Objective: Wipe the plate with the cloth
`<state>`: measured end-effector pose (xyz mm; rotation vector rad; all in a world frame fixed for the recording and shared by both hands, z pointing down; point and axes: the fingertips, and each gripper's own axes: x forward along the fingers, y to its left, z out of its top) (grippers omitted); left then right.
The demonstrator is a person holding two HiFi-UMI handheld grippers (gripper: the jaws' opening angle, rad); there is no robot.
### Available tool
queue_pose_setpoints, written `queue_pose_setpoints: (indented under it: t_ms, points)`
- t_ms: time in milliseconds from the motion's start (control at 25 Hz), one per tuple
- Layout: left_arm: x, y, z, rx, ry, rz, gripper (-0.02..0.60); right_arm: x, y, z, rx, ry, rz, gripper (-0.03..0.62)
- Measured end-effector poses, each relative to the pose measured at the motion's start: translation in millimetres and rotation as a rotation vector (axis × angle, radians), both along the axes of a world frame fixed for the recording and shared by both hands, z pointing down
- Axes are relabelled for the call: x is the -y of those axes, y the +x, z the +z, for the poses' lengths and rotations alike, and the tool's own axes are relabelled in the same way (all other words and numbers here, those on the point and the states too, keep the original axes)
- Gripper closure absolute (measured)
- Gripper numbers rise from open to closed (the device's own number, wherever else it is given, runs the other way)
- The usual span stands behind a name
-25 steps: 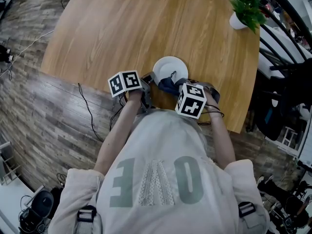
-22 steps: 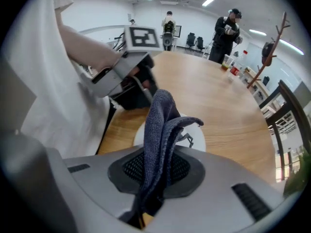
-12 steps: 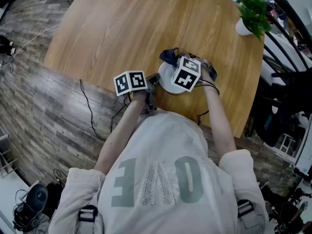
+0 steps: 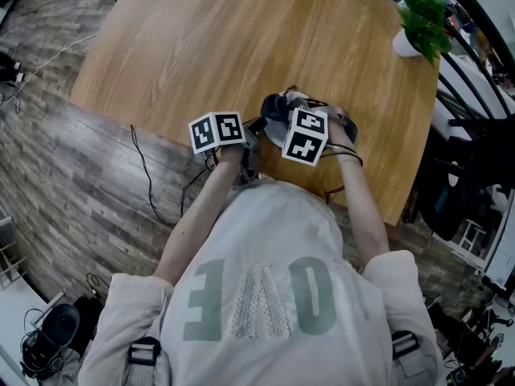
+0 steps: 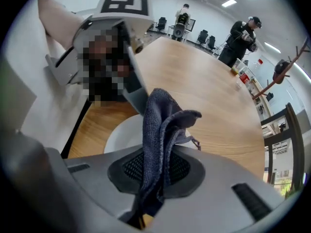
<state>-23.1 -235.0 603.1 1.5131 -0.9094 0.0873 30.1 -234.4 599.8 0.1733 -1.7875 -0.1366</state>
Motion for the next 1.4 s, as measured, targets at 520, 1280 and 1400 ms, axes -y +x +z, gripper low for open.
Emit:
queue_pose_setpoints:
  t_ms: [520, 1280, 1400]
  points:
    - [1.4, 1.3, 0.6, -0.001, 0.001, -0.001, 0.557, -79.7, 1.9, -6.3, 0.051, -0.201, -0.095, 0.537]
    - [43.5, -62.4, -112.1, 0.188, 0.482, -0.156, 0.574, 6.6, -0.2, -82.9, 0.233, 0.147, 0.076, 0.537]
    - [47.3, -74.6, -154.2, 0.333, 0.713, -0.119, 0.574, 14.8, -5.4, -92.2, 0.262, 0.176, 0.081, 0.537]
